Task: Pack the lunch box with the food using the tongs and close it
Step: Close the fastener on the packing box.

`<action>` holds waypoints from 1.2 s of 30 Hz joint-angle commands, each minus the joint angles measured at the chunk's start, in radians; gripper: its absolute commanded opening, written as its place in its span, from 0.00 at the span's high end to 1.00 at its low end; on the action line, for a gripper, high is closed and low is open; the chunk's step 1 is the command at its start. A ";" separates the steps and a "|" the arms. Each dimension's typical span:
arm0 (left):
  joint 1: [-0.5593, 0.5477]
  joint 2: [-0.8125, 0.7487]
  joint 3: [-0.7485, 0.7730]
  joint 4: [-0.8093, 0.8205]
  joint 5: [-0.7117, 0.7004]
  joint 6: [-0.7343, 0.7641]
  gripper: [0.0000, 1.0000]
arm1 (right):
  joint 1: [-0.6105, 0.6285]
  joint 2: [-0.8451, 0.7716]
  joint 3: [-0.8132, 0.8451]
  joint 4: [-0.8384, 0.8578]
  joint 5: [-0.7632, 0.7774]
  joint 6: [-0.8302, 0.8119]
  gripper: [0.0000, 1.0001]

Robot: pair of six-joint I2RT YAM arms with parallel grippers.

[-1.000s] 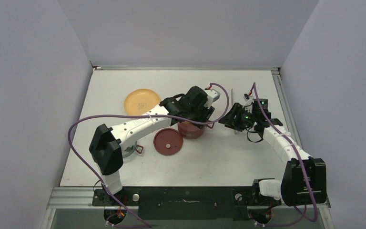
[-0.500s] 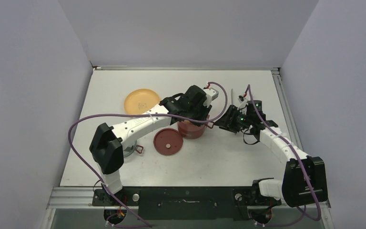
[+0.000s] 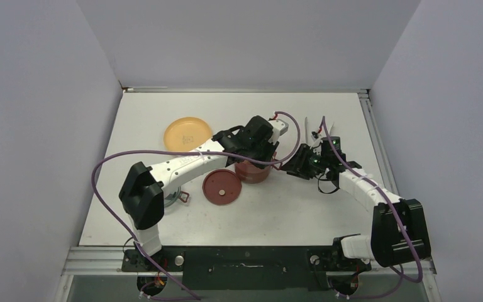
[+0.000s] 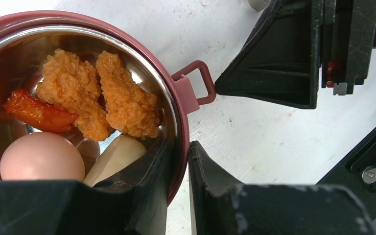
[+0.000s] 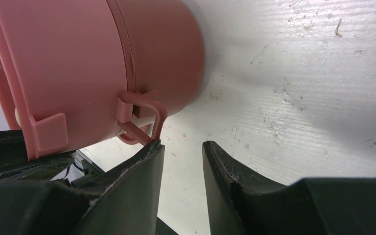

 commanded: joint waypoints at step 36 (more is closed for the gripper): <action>-0.008 0.075 0.010 -0.094 -0.044 0.049 1.00 | 0.033 0.080 0.075 0.124 0.050 0.017 0.68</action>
